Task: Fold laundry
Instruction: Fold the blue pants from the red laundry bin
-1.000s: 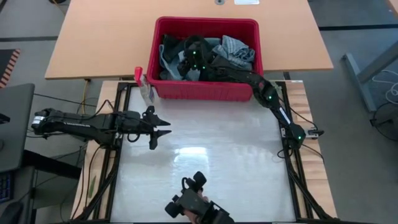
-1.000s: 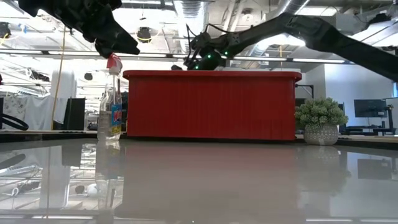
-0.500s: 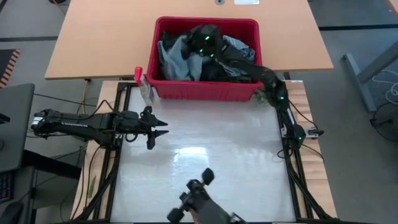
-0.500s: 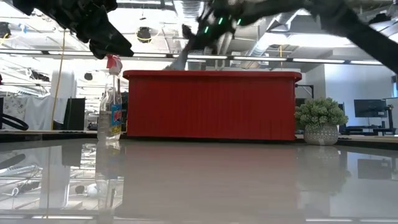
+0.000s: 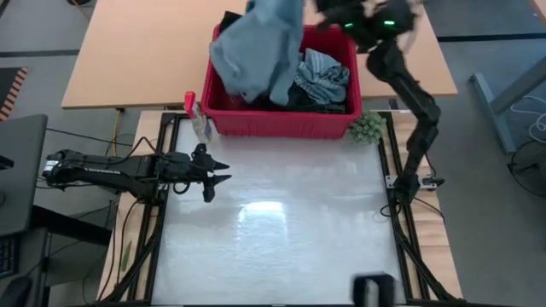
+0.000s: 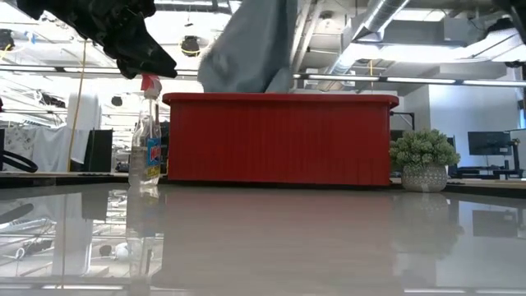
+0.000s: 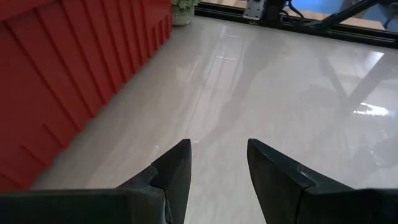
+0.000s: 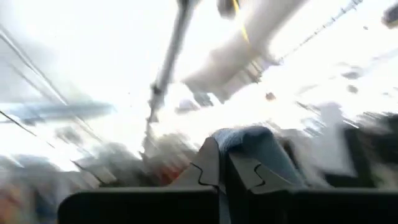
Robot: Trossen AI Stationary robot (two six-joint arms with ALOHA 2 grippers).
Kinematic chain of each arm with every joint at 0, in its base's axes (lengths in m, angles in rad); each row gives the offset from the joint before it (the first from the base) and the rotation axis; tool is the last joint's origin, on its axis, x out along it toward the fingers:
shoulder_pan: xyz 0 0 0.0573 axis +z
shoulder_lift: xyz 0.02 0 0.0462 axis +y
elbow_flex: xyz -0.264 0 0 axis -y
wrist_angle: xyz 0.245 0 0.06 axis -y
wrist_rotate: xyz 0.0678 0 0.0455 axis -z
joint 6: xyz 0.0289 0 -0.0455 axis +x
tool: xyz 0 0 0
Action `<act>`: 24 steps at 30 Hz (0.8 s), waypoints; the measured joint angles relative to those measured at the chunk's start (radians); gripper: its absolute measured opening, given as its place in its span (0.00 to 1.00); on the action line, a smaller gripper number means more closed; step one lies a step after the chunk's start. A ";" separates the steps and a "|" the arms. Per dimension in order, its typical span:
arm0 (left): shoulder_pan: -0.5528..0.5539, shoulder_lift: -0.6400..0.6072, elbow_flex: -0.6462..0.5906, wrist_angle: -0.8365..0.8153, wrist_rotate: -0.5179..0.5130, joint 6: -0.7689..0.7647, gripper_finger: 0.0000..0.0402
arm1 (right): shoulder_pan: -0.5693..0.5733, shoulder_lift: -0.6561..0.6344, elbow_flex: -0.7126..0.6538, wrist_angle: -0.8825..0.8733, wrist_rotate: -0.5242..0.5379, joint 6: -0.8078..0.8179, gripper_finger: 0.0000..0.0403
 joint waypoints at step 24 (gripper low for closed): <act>-0.001 0.000 0.000 0.000 0.008 -0.021 0.36 | 0.406 -0.214 0.000 -0.315 -0.624 -0.080 0.08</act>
